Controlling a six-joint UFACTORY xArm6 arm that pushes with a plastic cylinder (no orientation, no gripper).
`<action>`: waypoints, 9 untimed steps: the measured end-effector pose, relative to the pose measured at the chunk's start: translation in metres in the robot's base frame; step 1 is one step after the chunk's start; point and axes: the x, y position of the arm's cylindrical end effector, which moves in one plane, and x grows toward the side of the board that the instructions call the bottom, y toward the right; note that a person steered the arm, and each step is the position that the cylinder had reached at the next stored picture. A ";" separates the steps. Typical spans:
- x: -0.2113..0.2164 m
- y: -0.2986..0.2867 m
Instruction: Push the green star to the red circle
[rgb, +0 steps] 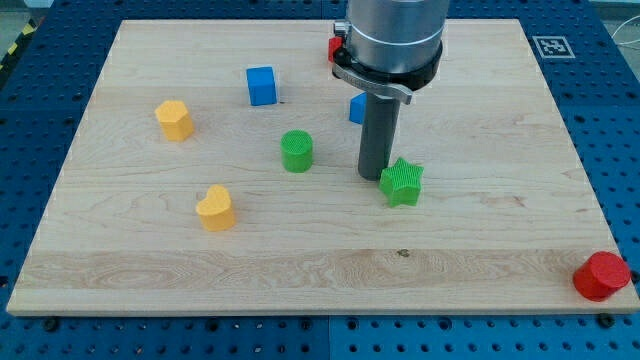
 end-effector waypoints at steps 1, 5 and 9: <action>0.002 0.011; 0.054 0.050; 0.105 0.116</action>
